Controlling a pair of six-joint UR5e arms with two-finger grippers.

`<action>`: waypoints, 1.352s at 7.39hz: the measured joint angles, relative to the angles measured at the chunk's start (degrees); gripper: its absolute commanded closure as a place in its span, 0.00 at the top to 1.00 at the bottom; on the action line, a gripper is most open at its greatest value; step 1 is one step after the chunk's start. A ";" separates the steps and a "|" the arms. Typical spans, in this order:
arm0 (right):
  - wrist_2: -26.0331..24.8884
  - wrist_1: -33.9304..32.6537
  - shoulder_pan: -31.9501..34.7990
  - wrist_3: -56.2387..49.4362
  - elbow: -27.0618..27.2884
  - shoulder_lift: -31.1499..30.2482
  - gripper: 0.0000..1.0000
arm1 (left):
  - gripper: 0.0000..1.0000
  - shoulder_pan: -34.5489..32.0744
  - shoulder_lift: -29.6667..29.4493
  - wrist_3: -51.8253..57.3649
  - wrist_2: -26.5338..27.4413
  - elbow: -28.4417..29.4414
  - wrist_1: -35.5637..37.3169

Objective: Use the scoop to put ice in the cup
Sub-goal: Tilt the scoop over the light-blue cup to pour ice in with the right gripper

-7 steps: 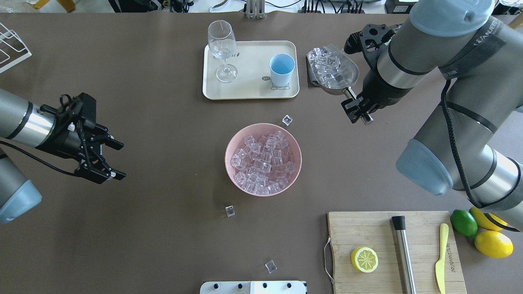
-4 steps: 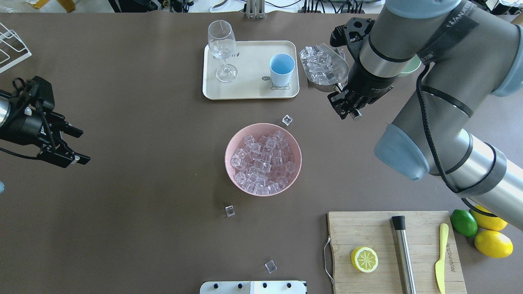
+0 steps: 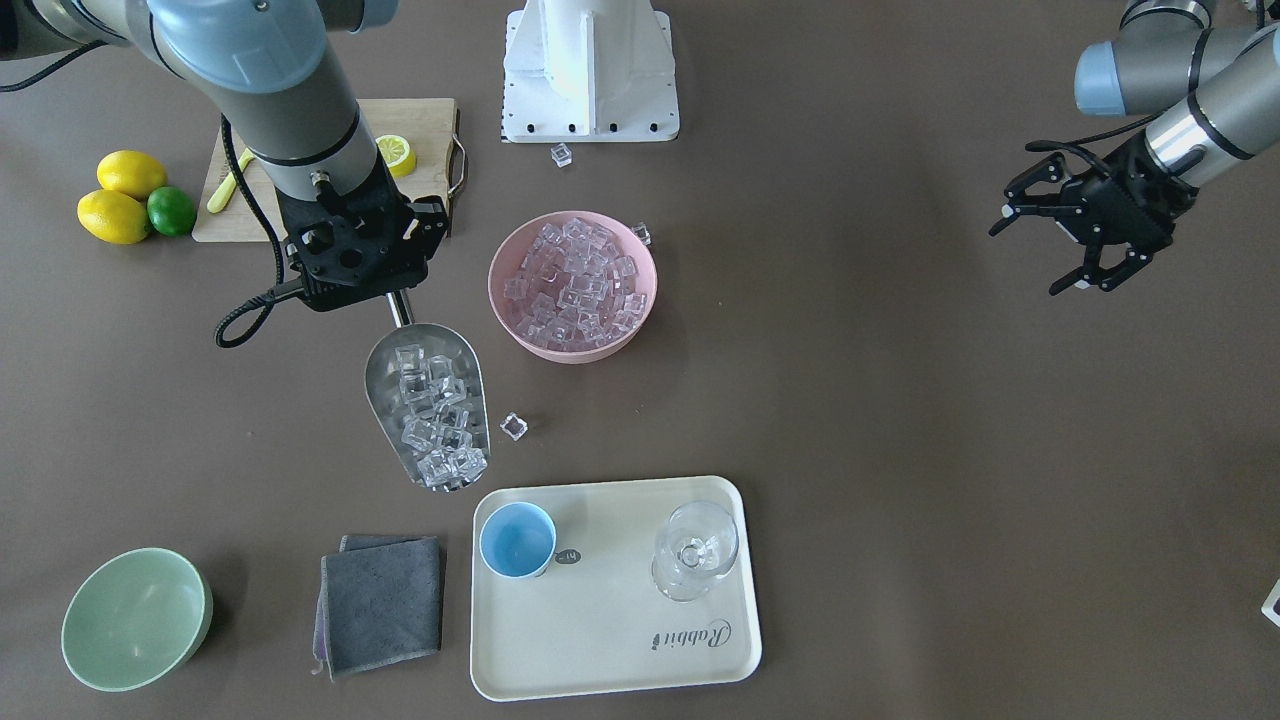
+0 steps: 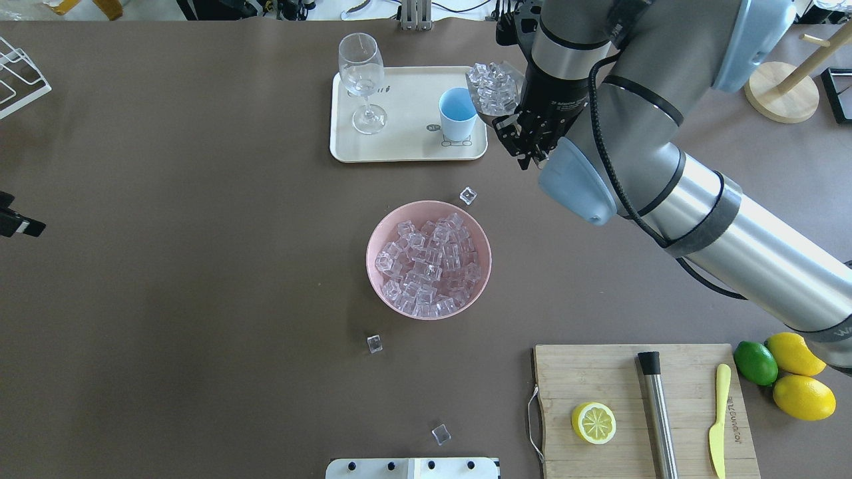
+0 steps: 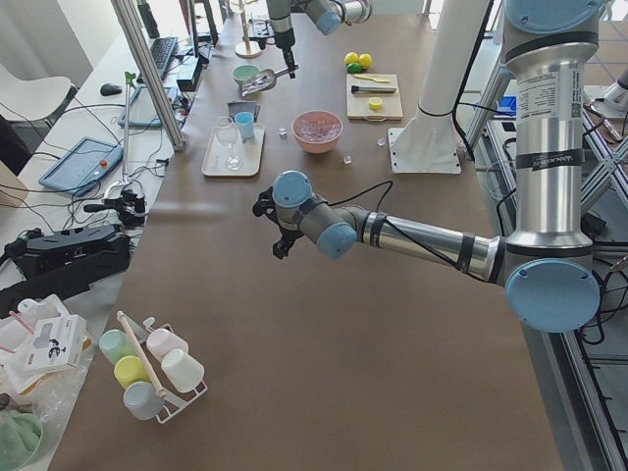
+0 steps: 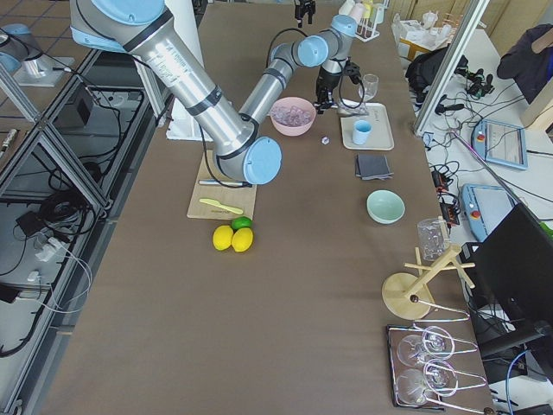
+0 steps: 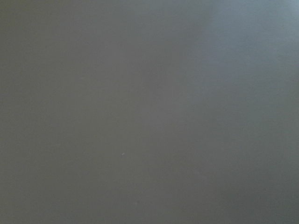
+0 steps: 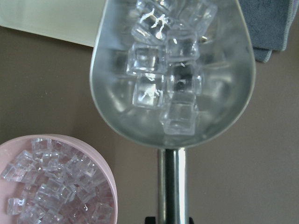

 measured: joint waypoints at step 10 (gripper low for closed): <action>11.26 -2.07 0.78 0.23 -10.79 4.87 0.00 | 0.99 -19.44 6.82 -0.04 3.82 0.71 26.42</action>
